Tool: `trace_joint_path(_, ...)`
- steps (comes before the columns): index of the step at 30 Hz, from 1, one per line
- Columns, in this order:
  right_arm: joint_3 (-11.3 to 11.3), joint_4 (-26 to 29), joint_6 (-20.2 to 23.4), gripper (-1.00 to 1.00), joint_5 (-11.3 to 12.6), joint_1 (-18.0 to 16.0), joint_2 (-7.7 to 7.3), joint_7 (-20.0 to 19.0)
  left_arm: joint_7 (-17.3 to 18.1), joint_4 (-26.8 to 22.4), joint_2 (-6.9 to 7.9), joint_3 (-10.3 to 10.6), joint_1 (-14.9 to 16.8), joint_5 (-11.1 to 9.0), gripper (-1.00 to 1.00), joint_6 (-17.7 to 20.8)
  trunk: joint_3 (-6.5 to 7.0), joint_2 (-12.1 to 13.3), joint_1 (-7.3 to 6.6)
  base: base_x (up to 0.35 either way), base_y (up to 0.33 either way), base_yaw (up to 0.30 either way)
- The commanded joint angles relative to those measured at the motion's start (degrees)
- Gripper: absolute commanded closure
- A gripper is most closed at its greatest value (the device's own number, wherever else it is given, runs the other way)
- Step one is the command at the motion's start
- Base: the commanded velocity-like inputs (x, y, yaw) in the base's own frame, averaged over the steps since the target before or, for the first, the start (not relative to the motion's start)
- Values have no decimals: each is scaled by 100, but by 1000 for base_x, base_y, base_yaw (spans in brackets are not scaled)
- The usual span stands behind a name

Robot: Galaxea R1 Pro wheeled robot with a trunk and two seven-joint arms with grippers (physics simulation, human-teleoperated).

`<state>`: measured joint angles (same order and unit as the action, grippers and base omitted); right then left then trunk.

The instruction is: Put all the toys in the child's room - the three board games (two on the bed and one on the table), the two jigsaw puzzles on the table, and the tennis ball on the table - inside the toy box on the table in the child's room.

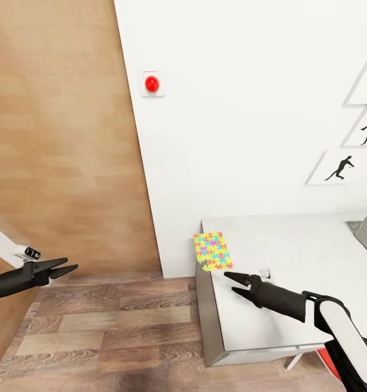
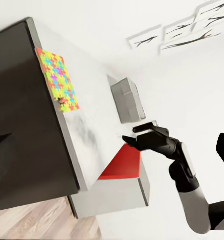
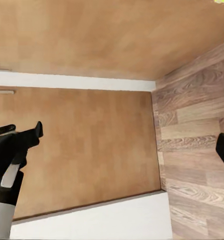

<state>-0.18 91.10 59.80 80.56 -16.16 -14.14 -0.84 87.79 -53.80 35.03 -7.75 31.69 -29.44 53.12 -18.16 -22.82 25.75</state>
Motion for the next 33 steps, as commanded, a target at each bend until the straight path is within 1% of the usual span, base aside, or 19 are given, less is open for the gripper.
trace_joint_path(1, -3, 2, 20, -100, -14, -2, -3, -60, -37, -17, -12, 3, 4, 5, -100, 67, 0, -10, 3, 0, 0, 0)
trace_joint_path(4, -16, 3, 20, -100, -14, 5, -39, -262, -337, -151, -131, 3, 4, 28, -100, 110, 27, -10, 3, 0, 0, 0)
trace_joint_path(5, -9, 4, 20, -100, -14, 6, -42, -294, -449, -199, -202, 6, 7, 34, -100, 120, 36, -10, 3, 0, 0, 0)
trace_joint_path(6, -5, 4, 20, -100, -14, 7, -39, -305, -519, -222, -244, 7, 10, 36, -100, 123, 45, -10, 3, 0, 0, 0)
trace_joint_path(7, 3, 4, 20, -100, -14, 7, -27, -320, -690, -270, -333, 8, 19, 39, -100, 131, 52, -10, 3, 0, 0, 0)
trace_joint_path(8, 6, 4, 20, -100, -14, 7, -18, -325, -789, -295, -381, 7, 25, 40, -100, 136, 59, -10, 3, 0, 0, 0)
trace_joint_path(9, 14, 4, 20, -100, -14, 8, -6, -333, -1011, -331, -476, 5, 36, 41, -100, 142, 66, -10, 3, 0, 0, 0)
trace_joint_path(10, 16, 4, 20, -100, -14, 8, -1, -336, -1130, -342, -524, 4, 40, 40, -100, 143, 73, -10, 3, 0, 0, 0)
trace_joint_path(11, 18, 4, 20, -100, -15, 8, 5, -340, -1375, -336, -610, 3, 46, 35, -100, 144, 79, -10, 3, 0, 0, 0)
trace_joint_path(12, 18, 4, 20, -100, -17, 8, 8, -341, -1499, -328, -647, 3, 48, 31, -100, 148, 86, -10, 3, 0, 0, 0)
trace_joint_path(13, 18, 4, 20, -100, -19, 8, 5, -343, -1722, -322, -706, -1, 51, 25, -100, 158, 92, -10, 3, 0, 0, 0)
trace_joint_path(15, 18, 4, 20, -100, -21, 8, 8, -345, -1959, -336, -758, 0, 54, 20, -100, 188, 106, -10, 3, 0, 0, 0)
trace_joint_path(18, 20, 5, 20, -100, -24, 8, 18, -342, -2167, -339, -802, 1, 56, 34, -100, 270, 128, -10, 3, 0, 0, 0)
trace_joint_path(20, 19, 6, 20, -100, -27, 8, 22, -340, -2224, -338, -818, 1, 56, 36, -100, 292, 141, -10, 3, 0, 0, 0)
trace_joint_path(29, 18, 8, 20, -100, -38, 8, 32, -327, -2323, -341, -927, 10, 56, 50, -100, 300, 186, -10, 3, 0, 0, 0)
trace_joint_path(31, 14, 8, 20, -100, -39, 8, 29, -328, -2431, -341, -952, 12, 56, 61, -100, 298, 195, -10, 3, 0, 0, 0)
trace_joint_path(33, 15, 11, 20, -100, -40, 8, 30, -329, -2718, -341, -1069, 20, 56, 80, -100, 296, 205, -10, 3, 0, 0, 0)
